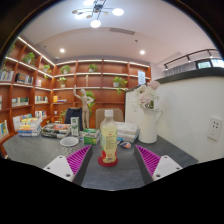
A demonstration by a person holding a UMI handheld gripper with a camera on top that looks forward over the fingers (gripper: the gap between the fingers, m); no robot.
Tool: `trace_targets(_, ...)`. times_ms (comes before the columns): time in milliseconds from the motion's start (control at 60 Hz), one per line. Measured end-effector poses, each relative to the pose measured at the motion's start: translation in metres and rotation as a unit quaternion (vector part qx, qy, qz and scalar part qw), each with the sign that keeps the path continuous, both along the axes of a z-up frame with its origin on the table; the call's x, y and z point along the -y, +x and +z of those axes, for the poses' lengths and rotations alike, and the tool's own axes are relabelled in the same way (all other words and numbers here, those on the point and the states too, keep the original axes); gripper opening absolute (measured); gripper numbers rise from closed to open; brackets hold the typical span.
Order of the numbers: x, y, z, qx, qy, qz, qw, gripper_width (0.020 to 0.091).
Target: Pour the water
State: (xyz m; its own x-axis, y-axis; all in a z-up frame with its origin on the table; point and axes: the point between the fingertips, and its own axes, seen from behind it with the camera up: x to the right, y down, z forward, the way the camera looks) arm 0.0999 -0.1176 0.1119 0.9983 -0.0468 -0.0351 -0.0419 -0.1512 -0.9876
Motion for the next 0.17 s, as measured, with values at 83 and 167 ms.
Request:
trace_targets(83,0.001,-0.008,-0.002,-0.003,-0.005,0.008,1.000,0.0857)
trace_targets(167,0.002,-0.012,0.000,-0.005,-0.003,0.010,1.000,0.0856)
